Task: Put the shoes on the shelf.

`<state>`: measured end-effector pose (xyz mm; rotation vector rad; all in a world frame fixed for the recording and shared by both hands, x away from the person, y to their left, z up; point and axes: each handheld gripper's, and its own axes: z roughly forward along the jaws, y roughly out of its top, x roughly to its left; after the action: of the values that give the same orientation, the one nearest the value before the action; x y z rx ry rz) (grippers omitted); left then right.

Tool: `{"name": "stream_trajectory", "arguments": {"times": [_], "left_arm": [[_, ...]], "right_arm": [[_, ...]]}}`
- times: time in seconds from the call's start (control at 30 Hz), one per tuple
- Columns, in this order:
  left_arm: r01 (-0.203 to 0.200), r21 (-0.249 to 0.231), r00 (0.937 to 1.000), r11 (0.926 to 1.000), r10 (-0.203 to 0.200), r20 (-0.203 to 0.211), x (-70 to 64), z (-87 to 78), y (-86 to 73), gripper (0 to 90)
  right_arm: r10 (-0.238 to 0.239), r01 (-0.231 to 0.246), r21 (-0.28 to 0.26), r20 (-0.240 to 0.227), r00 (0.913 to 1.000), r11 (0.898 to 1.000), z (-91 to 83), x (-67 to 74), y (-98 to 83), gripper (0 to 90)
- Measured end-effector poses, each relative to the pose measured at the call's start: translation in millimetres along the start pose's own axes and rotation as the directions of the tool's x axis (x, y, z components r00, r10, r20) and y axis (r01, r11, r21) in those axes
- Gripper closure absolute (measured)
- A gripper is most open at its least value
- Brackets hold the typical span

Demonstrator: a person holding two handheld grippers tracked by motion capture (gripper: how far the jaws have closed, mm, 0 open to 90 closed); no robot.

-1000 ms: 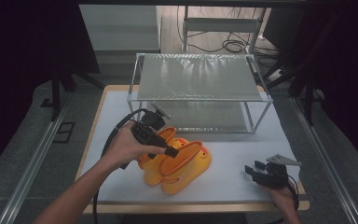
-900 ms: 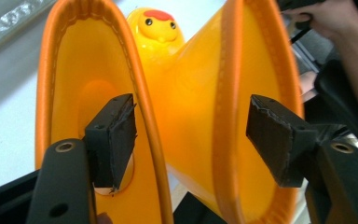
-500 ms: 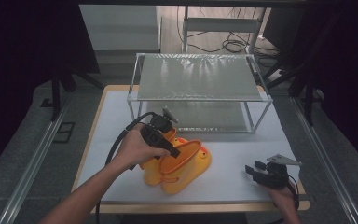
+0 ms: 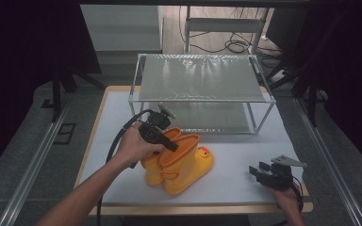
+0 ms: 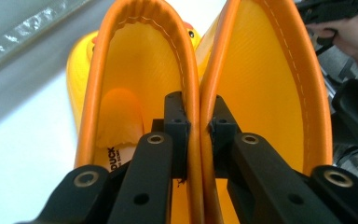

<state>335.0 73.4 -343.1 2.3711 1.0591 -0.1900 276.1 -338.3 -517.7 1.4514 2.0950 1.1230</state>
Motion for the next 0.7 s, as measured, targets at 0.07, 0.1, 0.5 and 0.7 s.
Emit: {"name": "stream_trajectory", "arguments": {"times": [0.07,0.1,0.5,0.7], "left_arm": [[-0.003,-0.001,0.9999,1.0,0.003,0.01,0.1,-1.7,3.1,82.0],[-0.005,-0.003,0.9998,1.0,0.005,0.019,-0.6,-3.0,4.8,82.1],[-0.061,-0.065,0.9892,0.996,0.069,0.129,-24.2,-30.8,23.4,82.0],[-0.094,-0.094,0.9838,0.9911,0.107,0.143,-41.1,-45.8,39.7,82.0]], "right_arm": [[0.005,-0.005,-0.004,0.001,1.0,1.0,-0.1,-0.6,-0.3,45.8],[0.004,-0.004,-0.002,0.001,1.0,1.0,-0.6,-1.4,-0.3,45.8],[0.016,-0.016,-0.007,0.005,0.9999,1.0,-3.7,-3.9,-0.4,46.1],[0.016,-0.016,-0.006,0.006,0.9999,1.0,-2.8,-4.7,-1.1,46.1]]}}
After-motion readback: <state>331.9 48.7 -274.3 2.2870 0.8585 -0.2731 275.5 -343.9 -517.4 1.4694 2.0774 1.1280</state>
